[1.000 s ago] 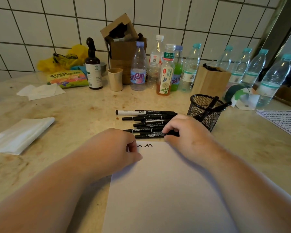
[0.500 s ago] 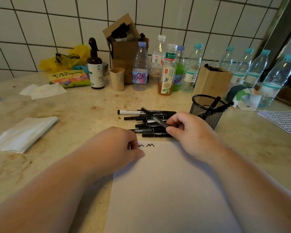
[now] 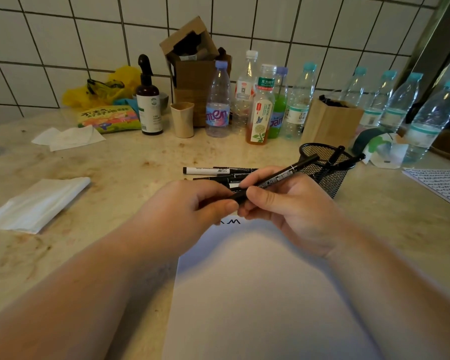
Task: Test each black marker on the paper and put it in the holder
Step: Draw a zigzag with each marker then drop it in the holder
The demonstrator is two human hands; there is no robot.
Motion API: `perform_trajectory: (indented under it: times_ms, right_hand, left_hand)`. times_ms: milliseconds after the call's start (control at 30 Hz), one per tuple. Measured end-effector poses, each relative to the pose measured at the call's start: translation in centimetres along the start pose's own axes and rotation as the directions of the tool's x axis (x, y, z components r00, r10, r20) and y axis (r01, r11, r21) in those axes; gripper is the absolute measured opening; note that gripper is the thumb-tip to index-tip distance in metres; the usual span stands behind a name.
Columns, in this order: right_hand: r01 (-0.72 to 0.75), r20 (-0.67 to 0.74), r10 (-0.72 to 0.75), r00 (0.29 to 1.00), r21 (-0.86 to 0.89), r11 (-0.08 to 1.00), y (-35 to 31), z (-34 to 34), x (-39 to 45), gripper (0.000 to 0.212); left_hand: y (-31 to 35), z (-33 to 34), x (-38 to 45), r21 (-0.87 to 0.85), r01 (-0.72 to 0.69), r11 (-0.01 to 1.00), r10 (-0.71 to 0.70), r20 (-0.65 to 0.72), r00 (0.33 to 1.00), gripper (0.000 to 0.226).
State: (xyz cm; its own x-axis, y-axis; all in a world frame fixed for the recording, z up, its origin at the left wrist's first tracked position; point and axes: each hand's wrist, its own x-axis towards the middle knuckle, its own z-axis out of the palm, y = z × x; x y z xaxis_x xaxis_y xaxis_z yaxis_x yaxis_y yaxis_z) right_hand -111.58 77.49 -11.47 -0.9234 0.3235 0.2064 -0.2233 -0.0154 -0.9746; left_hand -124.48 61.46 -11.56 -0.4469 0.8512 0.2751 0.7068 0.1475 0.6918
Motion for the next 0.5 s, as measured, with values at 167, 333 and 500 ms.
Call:
perform_trajectory:
  times_ms: [167, 333, 500]
  right_hand:
    - [0.034, -0.022, -0.034, 0.999, 0.033, 0.999, 0.0, 0.3, -0.2, 0.027]
    - [0.082, -0.047, -0.084, 0.995, -0.053, 0.995, 0.0, -0.2, -0.1, 0.027]
    - [0.184, -0.115, -0.185, 0.976, -0.018, 0.983, -0.4, -1.4, -0.3, 0.026]
  left_hand:
    - [0.3, -0.2, -0.1, -0.03, 0.036, 0.999, -0.037, -0.031, 0.999, 0.013]
    - [0.6, -0.9, 0.1, -0.07, 0.075, 0.995, -0.061, 0.185, 0.981, 0.024]
    - [-0.2, -2.7, -0.2, -0.308, 0.194, 0.931, -0.043, 0.435, 0.899, 0.033]
